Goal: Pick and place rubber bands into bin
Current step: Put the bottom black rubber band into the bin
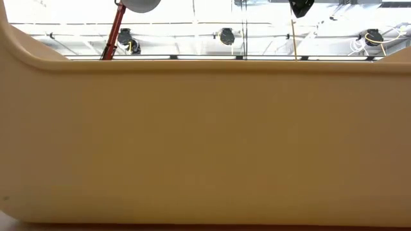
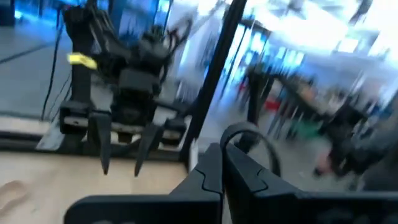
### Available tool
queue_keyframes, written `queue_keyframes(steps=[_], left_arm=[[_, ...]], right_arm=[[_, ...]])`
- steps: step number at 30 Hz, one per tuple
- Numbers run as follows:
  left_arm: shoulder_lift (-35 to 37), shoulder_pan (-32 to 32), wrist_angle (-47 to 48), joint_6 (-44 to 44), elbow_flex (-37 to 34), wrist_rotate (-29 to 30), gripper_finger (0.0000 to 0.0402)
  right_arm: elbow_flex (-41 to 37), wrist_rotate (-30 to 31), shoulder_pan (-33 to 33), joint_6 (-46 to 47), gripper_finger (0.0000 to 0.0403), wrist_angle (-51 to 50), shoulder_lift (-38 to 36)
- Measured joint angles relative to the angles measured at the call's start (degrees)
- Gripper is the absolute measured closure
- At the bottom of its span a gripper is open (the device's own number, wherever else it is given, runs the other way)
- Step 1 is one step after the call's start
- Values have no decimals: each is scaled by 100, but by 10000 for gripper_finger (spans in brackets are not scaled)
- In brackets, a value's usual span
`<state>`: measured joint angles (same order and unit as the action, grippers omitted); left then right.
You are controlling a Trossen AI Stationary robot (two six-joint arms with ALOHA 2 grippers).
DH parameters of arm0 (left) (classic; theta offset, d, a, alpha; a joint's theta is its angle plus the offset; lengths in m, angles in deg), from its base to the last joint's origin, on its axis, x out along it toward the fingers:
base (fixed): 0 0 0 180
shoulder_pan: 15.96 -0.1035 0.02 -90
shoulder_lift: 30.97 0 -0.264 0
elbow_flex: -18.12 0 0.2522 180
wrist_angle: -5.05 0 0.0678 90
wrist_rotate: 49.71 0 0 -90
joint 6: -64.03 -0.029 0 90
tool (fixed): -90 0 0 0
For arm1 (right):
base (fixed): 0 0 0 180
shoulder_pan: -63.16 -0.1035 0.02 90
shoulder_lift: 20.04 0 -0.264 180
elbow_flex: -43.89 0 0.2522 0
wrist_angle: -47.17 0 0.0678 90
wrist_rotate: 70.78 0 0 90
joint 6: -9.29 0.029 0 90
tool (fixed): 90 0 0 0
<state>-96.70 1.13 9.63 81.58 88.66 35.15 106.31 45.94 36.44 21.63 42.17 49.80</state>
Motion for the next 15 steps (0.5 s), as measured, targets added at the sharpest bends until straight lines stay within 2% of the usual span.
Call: queue_keyframes(steps=[4, 8, 11, 15], left_arm=[[-775, 278, 1511, -409, 1233, 346, 399], [-1620, 483, 2763, -535, 2205, 758, 399], [-2182, 577, 3164, -520, 2620, 788, 399], [-2751, 688, 3306, -253, 2756, 695, 399]], right_arm=[[0, -18, 0, 0, 239, -24, 0], [0, -308, 0, 0, 240, -47, 0], [0, -483, 0, -1, 237, -58, 2], [0, -737, 0, -2, 234, -87, 2]])
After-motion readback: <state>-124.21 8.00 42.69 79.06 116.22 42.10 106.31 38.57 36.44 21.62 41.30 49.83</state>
